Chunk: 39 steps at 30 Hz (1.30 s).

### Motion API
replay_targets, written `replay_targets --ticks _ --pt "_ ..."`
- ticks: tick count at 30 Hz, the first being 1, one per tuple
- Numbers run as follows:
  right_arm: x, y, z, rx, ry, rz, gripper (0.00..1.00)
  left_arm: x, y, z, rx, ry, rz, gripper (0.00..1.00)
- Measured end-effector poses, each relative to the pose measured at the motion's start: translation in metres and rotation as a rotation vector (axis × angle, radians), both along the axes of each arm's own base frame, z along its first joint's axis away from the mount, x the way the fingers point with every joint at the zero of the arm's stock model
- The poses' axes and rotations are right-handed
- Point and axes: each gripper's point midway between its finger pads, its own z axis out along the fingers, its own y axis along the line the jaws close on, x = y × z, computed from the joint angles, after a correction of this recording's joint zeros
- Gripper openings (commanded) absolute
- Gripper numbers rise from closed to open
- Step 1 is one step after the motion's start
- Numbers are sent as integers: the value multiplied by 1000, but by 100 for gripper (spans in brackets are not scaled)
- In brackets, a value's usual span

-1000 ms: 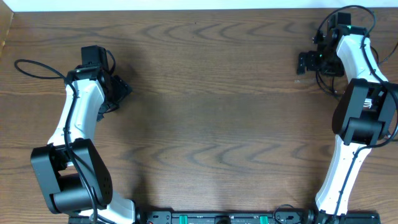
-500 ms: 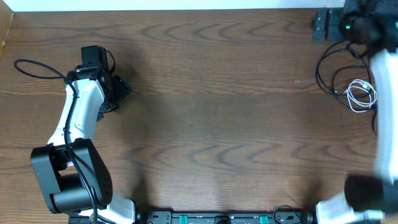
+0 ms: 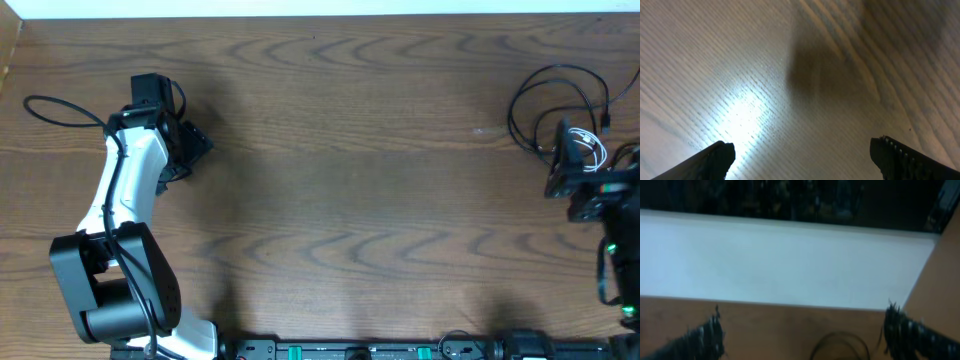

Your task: Untangle cables

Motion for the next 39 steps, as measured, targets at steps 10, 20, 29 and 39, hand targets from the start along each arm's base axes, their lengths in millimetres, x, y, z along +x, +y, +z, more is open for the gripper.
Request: replay_targets --ticks 10,20,29,39 --pt "5 18 -94 -91 -357 97 99 0 0 0 0 0 0 93" --pt "-8 24 -163 -103 -440 124 99 0 0 0 0 0 0 93" --pt "6 20 -243 -20 -194 116 99 0 0 0 0 0 0 93" --pt "-1 16 -293 25 2 93 99 0 0 0 0 1 0 93"
